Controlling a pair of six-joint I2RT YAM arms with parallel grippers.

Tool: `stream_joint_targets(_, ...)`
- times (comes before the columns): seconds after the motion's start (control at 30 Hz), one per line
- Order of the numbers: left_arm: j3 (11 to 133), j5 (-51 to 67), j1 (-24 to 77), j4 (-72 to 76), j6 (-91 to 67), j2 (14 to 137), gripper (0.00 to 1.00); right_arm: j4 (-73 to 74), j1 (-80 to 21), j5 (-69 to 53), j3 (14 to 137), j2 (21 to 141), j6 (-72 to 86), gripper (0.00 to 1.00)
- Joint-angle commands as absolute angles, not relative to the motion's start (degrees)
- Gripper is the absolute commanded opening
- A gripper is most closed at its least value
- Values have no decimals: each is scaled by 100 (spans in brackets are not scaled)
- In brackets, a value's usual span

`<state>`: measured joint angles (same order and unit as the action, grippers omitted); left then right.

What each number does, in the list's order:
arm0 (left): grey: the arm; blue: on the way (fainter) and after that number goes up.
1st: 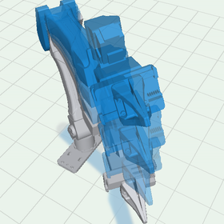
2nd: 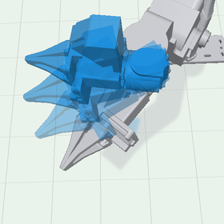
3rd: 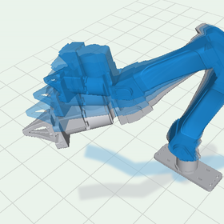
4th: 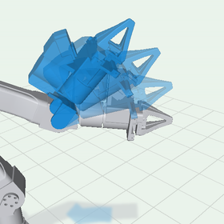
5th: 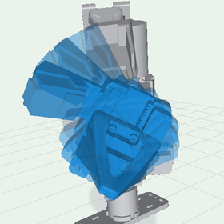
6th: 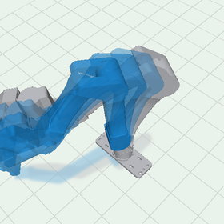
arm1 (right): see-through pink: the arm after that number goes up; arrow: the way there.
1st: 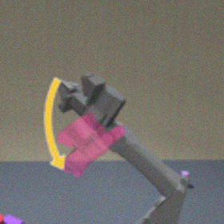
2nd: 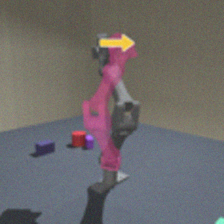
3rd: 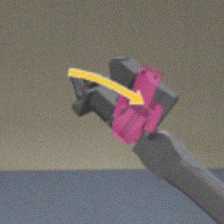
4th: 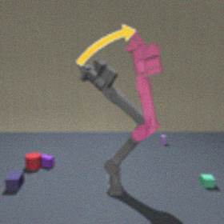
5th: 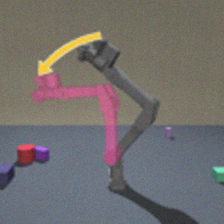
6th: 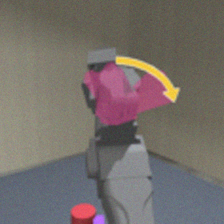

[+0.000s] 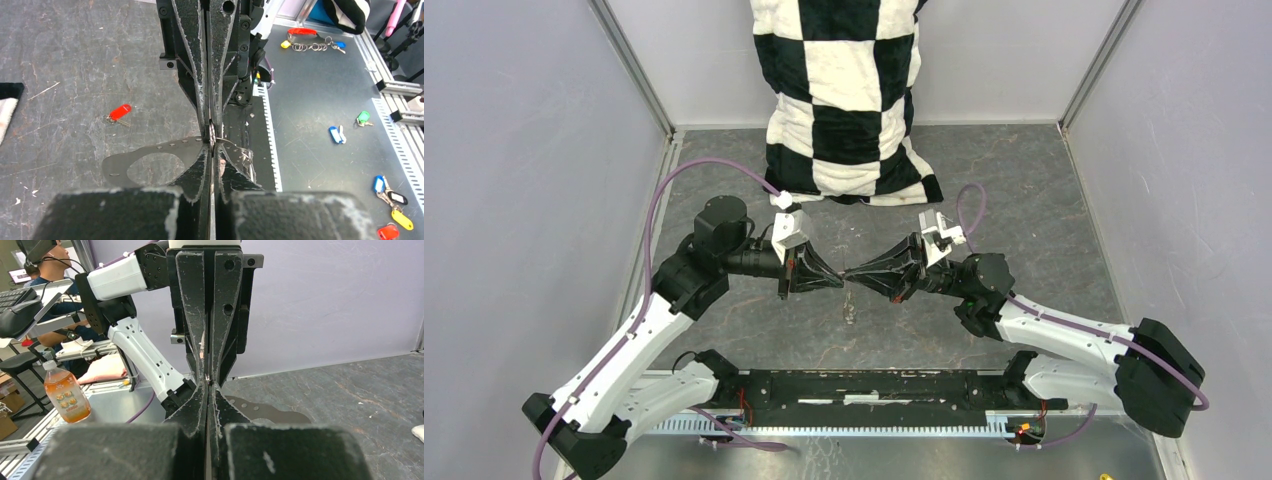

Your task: Put the keys on the keyring

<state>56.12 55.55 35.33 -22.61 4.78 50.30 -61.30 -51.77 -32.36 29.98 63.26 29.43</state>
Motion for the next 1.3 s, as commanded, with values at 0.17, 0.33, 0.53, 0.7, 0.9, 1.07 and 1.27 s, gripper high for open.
stream_joint_targets(0.17,6073,5642,3542,-3123,1988,5009,2,-5499,-5206,-3343,3304,6067,2415,14)
stream_joint_targets(0.33,6240,5544,3543,-3928,3224,5016,2,-3843,-5195,-3586,3800,5804,1437,26)
stream_joint_targets(0.53,6435,5388,3551,-4343,3766,5182,2,-1900,-5192,-3975,4723,5924,276,37)
stream_joint_targets(0.7,6477,5207,3551,-4344,3924,5246,2,-1185,-5184,-4259,5338,6229,-160,38)
stream_joint_targets(0.9,6479,5116,3551,-4345,3908,5224,2,-113,-5249,-4210,5994,6512,-707,40)
stream_joint_targets(1.07,6460,5105,3551,-4342,3917,5195,2,467,-5330,-4244,6211,6621,-1094,39)
stream_joint_targets(1.27,6478,5126,3551,-4348,3890,5182,2,714,-5421,-4105,6386,6784,-1290,34)
